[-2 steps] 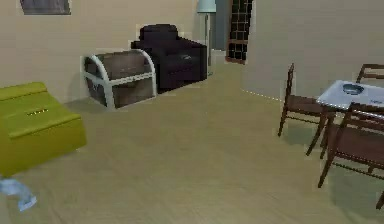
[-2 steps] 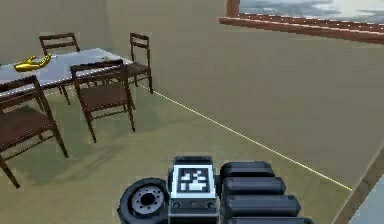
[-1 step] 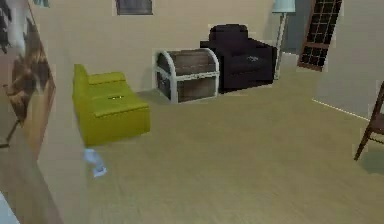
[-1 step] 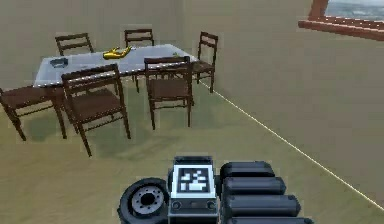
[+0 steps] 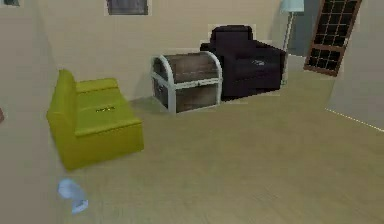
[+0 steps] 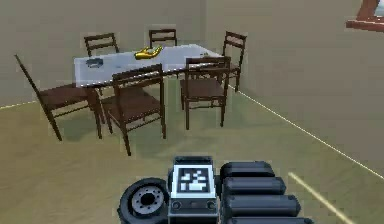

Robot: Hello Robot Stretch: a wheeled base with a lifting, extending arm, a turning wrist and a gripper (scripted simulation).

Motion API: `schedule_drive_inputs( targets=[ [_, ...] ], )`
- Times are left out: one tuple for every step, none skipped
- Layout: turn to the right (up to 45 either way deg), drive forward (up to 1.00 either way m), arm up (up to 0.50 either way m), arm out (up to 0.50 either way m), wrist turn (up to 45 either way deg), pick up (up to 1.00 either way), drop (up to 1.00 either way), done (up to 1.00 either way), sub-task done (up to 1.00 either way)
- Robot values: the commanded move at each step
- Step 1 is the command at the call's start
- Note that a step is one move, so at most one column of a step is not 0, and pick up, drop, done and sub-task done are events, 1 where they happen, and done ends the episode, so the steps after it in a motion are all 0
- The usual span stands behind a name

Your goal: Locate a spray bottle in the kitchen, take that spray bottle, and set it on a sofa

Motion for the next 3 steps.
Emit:
schedule_drive_inputs(
  targets=[
    [0.0, 1.0, 0.0, 0.0, 0.0, 0.0, 0.0, 0.0, 0.0],
    [-6.0, 0.0, 0.0, 0.0, 0.0, 0.0, 0.0, 0.0, 0.0],
    [0.0, 0.9, 0.0, 0.0, 0.0, 0.0, 0.0, 0.0, 0.0]
  ],
)
